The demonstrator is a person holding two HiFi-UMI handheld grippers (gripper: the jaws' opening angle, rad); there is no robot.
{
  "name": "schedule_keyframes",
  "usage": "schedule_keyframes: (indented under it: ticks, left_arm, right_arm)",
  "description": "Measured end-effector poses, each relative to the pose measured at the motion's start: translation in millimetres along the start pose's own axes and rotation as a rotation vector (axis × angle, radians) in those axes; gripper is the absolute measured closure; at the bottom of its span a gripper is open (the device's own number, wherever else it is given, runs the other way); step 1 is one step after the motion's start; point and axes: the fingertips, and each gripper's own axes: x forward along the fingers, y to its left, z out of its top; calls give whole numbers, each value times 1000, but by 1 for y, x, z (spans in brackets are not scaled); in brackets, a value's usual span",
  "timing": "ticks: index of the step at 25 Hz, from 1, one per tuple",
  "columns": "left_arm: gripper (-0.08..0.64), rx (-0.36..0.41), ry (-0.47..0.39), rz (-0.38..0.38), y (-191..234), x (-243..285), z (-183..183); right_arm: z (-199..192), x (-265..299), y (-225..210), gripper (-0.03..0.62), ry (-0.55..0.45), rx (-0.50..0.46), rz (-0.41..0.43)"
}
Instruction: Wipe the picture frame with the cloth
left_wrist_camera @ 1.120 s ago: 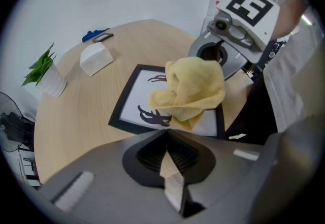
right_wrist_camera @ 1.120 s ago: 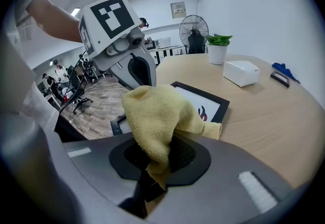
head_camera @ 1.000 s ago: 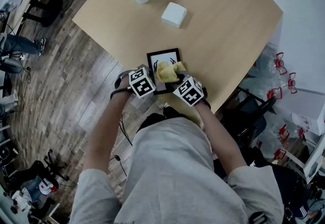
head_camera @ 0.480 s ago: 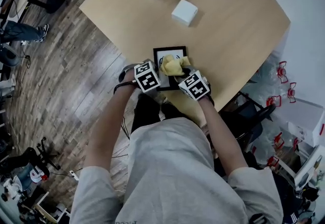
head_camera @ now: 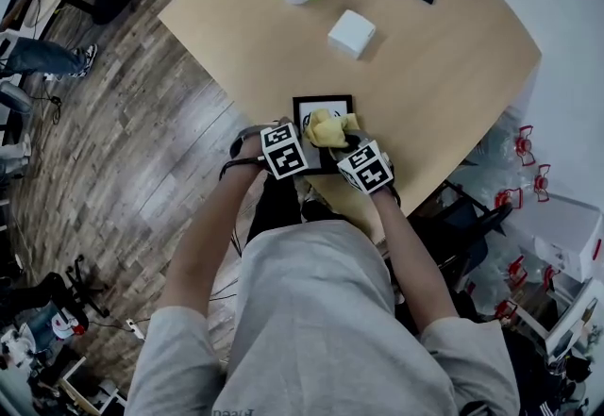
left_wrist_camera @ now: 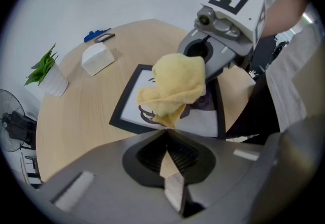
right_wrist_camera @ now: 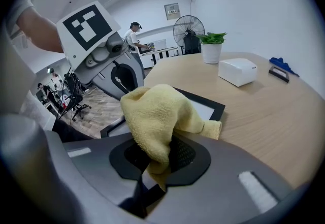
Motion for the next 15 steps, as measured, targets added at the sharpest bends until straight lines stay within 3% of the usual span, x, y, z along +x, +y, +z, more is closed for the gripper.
schedule_keyframes:
  ticks: [15]
  left_arm:
    - [506, -31, -44, -8, -1, 0, 1]
  right_arm:
    - [26, 14, -31, 540, 10, 8, -75]
